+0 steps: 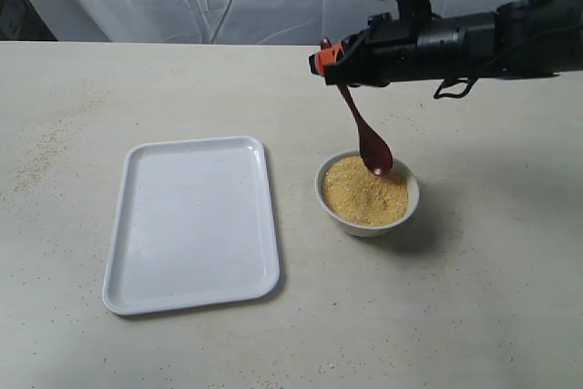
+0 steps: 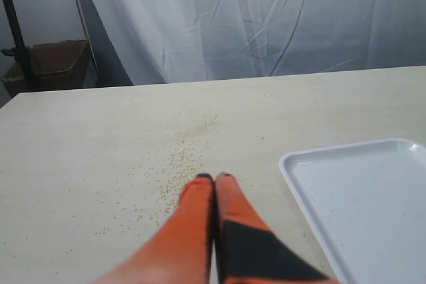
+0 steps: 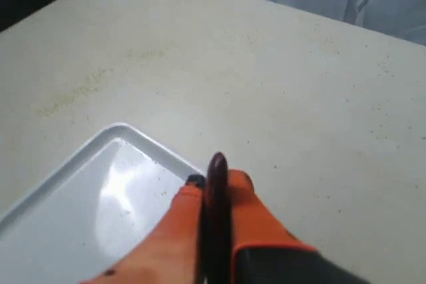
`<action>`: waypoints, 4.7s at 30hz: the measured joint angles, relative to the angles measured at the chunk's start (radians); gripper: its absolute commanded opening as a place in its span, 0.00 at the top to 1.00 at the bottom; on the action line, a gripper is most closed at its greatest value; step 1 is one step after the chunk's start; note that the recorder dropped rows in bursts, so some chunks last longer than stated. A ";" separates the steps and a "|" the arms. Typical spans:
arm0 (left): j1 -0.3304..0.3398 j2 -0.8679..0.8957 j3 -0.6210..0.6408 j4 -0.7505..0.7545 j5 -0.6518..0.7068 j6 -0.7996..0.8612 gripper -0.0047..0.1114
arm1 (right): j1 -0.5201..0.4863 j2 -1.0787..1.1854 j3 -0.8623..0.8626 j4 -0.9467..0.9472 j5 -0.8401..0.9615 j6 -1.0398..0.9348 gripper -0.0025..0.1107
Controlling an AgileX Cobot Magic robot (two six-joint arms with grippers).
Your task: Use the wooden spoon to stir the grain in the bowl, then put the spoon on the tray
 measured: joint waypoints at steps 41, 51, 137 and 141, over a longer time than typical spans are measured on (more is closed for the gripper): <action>0.000 0.000 0.000 0.000 0.000 0.000 0.96 | 0.018 -0.028 0.015 -0.030 -0.015 -0.103 0.99; 0.000 0.000 0.000 0.000 0.000 0.000 0.96 | 0.075 0.074 0.015 -0.040 0.019 -0.066 0.99; 0.000 0.000 0.000 0.000 0.000 0.000 0.96 | 0.199 0.001 0.015 -0.070 -0.420 -0.042 0.99; 0.000 0.000 0.000 0.000 0.000 0.000 0.96 | 0.199 0.047 0.015 -0.066 -0.412 -0.042 0.99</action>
